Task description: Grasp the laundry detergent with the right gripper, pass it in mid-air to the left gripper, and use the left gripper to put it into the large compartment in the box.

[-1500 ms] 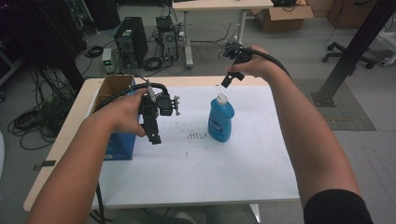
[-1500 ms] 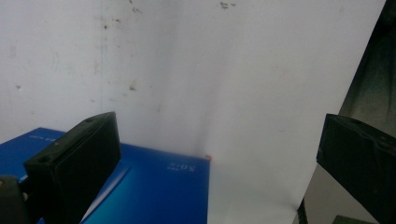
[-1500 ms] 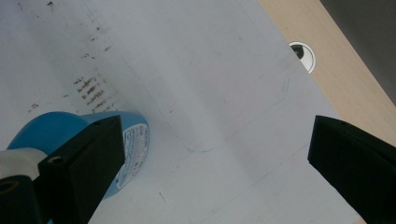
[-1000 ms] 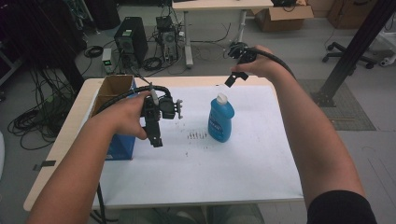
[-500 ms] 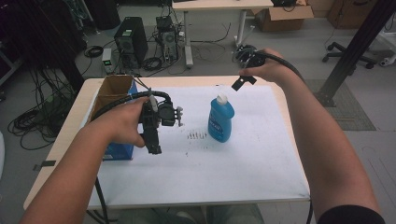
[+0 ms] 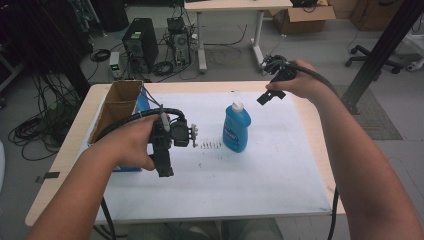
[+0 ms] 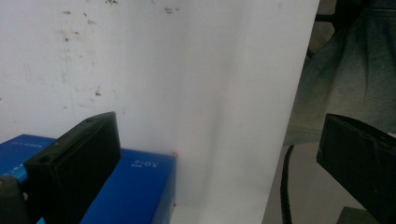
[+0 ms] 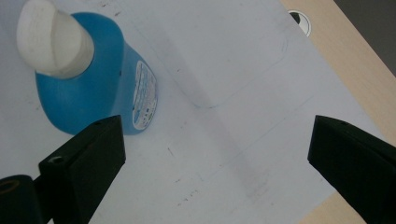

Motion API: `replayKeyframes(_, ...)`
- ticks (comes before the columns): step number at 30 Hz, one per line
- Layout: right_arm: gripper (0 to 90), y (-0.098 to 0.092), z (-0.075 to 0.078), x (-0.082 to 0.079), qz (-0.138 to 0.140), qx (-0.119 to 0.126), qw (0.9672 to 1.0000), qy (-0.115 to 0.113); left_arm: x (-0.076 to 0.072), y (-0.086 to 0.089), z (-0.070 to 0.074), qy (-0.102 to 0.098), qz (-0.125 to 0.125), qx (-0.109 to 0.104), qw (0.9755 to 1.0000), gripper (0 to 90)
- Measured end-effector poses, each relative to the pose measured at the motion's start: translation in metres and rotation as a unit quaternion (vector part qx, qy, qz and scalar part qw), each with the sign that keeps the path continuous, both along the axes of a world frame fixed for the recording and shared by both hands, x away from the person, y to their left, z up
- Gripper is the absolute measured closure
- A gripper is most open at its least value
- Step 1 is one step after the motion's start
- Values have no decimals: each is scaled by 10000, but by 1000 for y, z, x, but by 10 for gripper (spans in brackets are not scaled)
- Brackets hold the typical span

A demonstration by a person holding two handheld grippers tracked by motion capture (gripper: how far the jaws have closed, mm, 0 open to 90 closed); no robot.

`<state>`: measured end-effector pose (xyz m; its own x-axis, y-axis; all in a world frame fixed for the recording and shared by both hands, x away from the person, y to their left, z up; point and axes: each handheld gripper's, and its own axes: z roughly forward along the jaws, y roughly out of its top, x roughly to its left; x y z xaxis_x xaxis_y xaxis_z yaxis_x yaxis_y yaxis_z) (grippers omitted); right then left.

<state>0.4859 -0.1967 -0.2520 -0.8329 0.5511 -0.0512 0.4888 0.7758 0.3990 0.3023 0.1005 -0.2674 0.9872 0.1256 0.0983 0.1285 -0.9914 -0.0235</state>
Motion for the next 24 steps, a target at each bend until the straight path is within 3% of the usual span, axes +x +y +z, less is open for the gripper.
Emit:
replayKeyframes(16, 43, -16, -18, -27, 99, 93, 9999, 2, -5, 3, -1, 10, 7, 63, 10000, 4)
replayKeyframes(24, 43, -20, -28, -39, 203, -1, 9998, 31, -4, 3, -3, 19, -27, 65, 10000, 3)
